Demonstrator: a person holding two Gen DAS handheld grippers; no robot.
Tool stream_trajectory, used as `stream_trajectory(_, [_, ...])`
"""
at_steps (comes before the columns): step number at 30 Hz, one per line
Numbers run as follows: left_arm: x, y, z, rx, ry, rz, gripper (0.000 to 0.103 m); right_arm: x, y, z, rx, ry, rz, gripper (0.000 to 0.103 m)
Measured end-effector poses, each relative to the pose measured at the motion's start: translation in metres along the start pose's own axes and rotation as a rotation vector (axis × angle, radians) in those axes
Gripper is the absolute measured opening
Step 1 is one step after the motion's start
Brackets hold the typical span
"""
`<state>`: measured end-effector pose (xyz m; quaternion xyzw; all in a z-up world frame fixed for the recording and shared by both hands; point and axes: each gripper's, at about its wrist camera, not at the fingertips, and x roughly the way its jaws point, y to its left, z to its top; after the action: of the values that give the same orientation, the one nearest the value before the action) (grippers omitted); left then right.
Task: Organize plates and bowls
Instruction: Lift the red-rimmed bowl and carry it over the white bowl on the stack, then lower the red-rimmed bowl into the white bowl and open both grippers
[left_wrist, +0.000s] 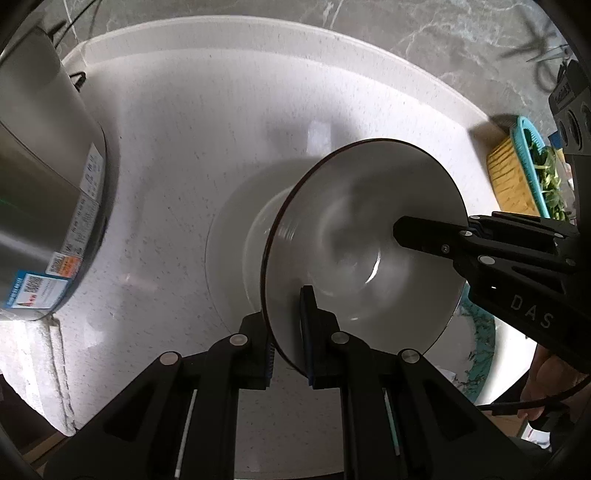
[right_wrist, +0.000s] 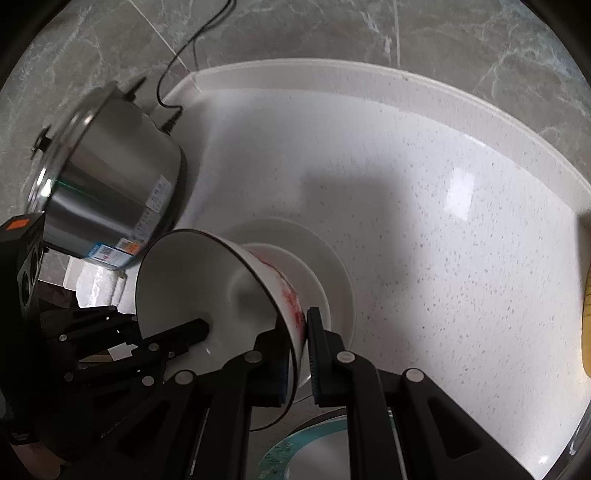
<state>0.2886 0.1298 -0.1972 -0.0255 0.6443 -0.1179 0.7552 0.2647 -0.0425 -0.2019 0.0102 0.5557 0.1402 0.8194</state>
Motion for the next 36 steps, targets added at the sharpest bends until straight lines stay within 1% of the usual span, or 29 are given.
stream_trajectory(6, [0.018,0.004,0.0,-0.005,0.022,0.002,0.01,0.013,-0.002,-0.001,-0.002,0.029,-0.02,0.011])
stream_trajectory(10, [0.023,0.002,0.013,-0.004,0.017,0.005,0.01,0.013,-0.003,0.0,-0.02,0.029,-0.038,0.011])
stream_trajectory(16, [0.028,-0.003,0.019,-0.002,-0.003,0.019,0.01,0.013,0.007,0.0,-0.095,0.034,-0.097,0.008])
stream_trajectory(18, [0.031,-0.003,0.017,-0.013,-0.004,0.015,0.01,0.012,0.01,-0.002,-0.123,0.03,-0.122,0.008])
stream_trajectory(20, [0.029,-0.003,0.01,-0.014,-0.01,0.027,0.01,0.011,0.01,-0.003,-0.139,0.026,-0.138,0.007])
stream_trajectory(24, [0.028,-0.005,0.004,-0.022,-0.036,0.03,0.012,0.01,0.009,-0.005,-0.155,0.033,-0.143,0.006])
stream_trajectory(32, [0.025,0.002,-0.004,-0.081,-0.072,0.005,0.012,0.012,0.017,-0.006,-0.212,0.046,-0.186,0.006])
stream_trajectory(36, [0.023,0.004,-0.008,-0.099,-0.089,-0.014,0.012,0.015,0.016,-0.004,-0.211,0.064,-0.184,0.007])
